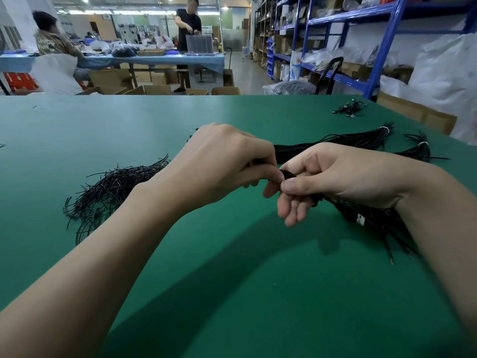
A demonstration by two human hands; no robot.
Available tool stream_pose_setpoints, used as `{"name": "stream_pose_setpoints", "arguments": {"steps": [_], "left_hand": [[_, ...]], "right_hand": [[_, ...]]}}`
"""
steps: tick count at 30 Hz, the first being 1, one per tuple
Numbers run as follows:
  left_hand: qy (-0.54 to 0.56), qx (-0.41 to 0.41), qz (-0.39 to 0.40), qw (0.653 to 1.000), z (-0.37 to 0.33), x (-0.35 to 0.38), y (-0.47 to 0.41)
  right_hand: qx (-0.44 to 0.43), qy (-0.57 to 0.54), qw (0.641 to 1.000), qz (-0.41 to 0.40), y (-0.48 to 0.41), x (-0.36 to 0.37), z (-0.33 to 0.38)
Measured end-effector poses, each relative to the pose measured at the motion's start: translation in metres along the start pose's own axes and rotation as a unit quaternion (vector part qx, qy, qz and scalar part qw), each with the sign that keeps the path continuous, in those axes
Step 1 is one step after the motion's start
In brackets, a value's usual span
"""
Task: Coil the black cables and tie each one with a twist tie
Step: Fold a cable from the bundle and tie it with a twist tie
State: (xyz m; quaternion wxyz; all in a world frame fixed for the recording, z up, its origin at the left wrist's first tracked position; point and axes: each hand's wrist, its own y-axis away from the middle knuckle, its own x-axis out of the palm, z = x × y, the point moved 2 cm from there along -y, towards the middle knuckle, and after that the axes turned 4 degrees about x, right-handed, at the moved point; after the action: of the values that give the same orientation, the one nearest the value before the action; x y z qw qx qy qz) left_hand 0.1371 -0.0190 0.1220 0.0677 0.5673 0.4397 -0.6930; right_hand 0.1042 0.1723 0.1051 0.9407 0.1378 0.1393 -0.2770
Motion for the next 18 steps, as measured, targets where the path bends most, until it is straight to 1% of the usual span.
{"name": "stream_pose_setpoints", "arguments": {"steps": [4, 8, 9, 11, 14, 15, 17, 18], "left_hand": [[-0.008, -0.007, -0.046, 0.999, 0.003, 0.000, 0.001], [-0.037, 0.000, -0.128, 0.991, 0.002, -0.006, 0.003], [-0.042, 0.003, -0.139, 0.989, 0.002, -0.008, 0.003], [-0.043, 0.001, -0.151, 0.988, 0.003, -0.012, 0.004], [-0.016, -0.026, -0.161, 0.986, 0.010, -0.017, 0.005], [-0.014, -0.035, -0.165, 0.986, 0.012, -0.019, 0.006], [-0.022, -0.055, -0.176, 0.983, 0.015, -0.021, 0.006], [-0.026, -0.066, -0.184, 0.980, 0.016, -0.021, 0.006]], "right_hand": [[-0.011, 0.039, 0.996, -0.077, -0.001, 0.002, 0.012], [-0.045, 0.064, 0.979, -0.190, 0.001, 0.004, 0.029], [-0.054, 0.095, 0.967, -0.232, 0.004, 0.002, 0.033], [-0.061, 0.174, 0.931, -0.316, 0.016, -0.007, 0.039], [-0.082, 0.206, 0.900, -0.374, 0.031, -0.019, 0.044], [-0.092, 0.218, 0.883, -0.405, 0.032, -0.021, 0.044], [-0.126, 0.243, 0.833, -0.480, 0.030, -0.021, 0.044], [-0.137, 0.243, 0.814, -0.509, 0.028, -0.018, 0.044]]}}
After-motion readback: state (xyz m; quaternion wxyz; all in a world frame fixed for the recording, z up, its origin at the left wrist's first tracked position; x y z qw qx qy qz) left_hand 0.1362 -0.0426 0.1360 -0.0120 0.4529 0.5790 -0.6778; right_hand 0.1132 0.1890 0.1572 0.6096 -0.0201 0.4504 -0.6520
